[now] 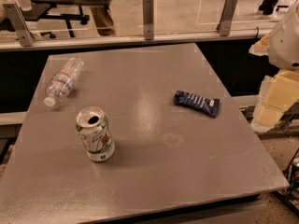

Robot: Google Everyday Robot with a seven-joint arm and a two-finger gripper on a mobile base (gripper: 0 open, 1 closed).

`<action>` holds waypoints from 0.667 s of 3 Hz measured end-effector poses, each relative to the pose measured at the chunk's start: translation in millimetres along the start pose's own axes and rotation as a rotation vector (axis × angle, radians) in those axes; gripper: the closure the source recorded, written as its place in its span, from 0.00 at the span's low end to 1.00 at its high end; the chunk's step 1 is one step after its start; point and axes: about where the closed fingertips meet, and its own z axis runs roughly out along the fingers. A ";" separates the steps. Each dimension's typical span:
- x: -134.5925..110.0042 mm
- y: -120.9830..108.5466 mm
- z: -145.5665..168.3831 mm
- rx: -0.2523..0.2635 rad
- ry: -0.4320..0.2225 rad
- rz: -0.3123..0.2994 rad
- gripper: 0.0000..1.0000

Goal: Move 7up can near rxbar blueberry

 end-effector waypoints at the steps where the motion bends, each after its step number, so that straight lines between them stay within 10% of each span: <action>1: -0.9 -0.1 -0.6 0.003 -0.002 -0.002 0.00; 2: -29.4 3.9 3.8 -0.003 -0.054 -0.050 0.00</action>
Offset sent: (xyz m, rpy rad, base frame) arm 0.0102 0.0832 -0.0022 0.1057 -0.0259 0.1785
